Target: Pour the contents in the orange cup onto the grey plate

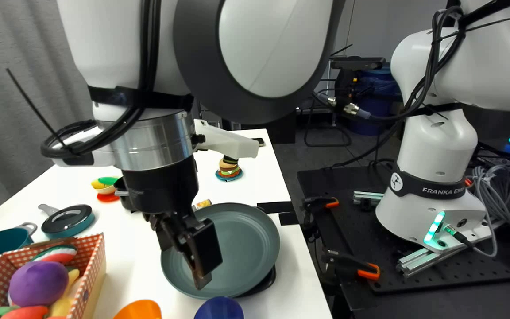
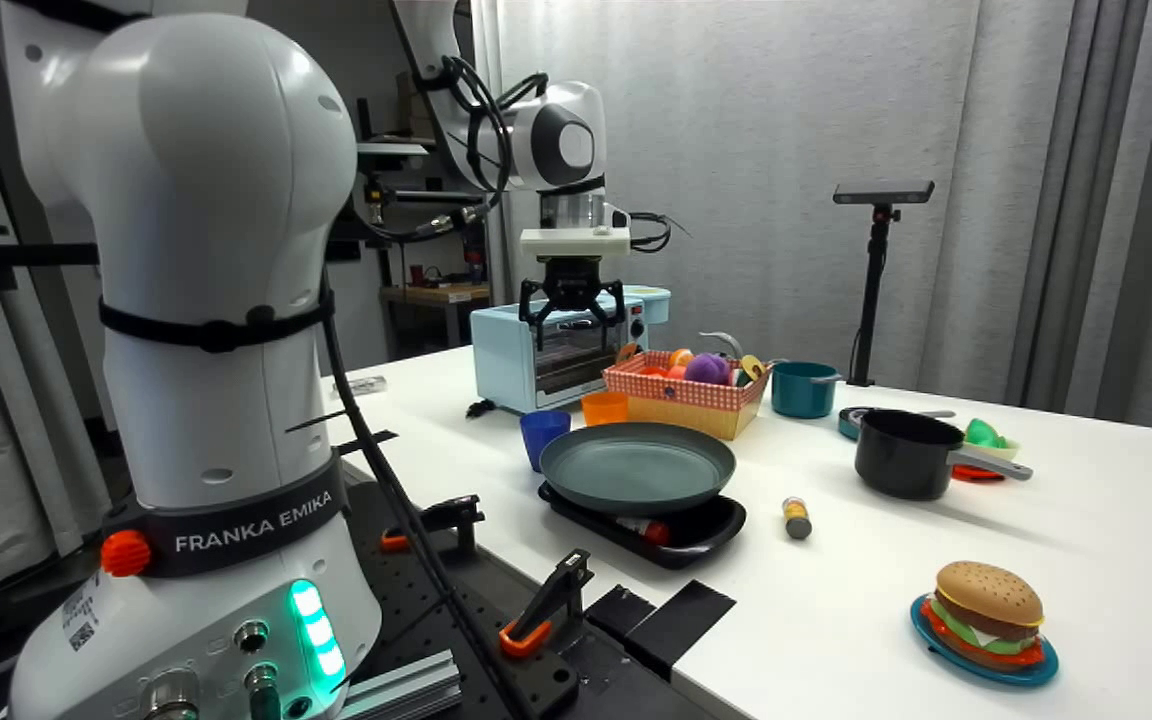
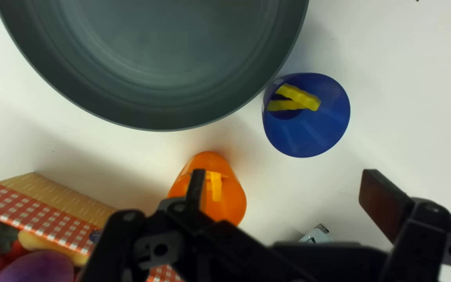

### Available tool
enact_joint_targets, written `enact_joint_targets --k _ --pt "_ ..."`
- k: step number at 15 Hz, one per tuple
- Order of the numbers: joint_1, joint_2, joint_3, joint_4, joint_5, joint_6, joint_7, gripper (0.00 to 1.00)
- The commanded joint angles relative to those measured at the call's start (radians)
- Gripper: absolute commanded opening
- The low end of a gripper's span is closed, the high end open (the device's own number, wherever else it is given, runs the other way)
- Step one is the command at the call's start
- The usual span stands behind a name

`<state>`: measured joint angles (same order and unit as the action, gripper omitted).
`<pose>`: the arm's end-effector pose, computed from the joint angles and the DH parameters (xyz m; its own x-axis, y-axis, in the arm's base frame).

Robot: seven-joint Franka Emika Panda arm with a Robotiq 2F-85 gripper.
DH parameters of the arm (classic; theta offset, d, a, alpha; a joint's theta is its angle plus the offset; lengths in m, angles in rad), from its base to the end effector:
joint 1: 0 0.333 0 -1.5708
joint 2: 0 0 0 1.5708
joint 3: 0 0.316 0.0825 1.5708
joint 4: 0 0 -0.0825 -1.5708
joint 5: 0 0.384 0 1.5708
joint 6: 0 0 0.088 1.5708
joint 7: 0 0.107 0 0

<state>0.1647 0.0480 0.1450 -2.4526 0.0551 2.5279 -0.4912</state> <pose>0.4613 0.1473 0.2819 0.7272 0.6851 0.0424 0.6862 -0.7271 -0.0226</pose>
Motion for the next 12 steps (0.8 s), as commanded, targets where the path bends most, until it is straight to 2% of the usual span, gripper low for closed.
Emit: enact_joint_targets --k 1,12 --pt "-0.007 0.045 0.012 0.040 -0.033 -0.006 -0.001 1.00" --pt "-0.019 0.189 0.048 0.175 -0.031 0.000 -0.017 1.00"
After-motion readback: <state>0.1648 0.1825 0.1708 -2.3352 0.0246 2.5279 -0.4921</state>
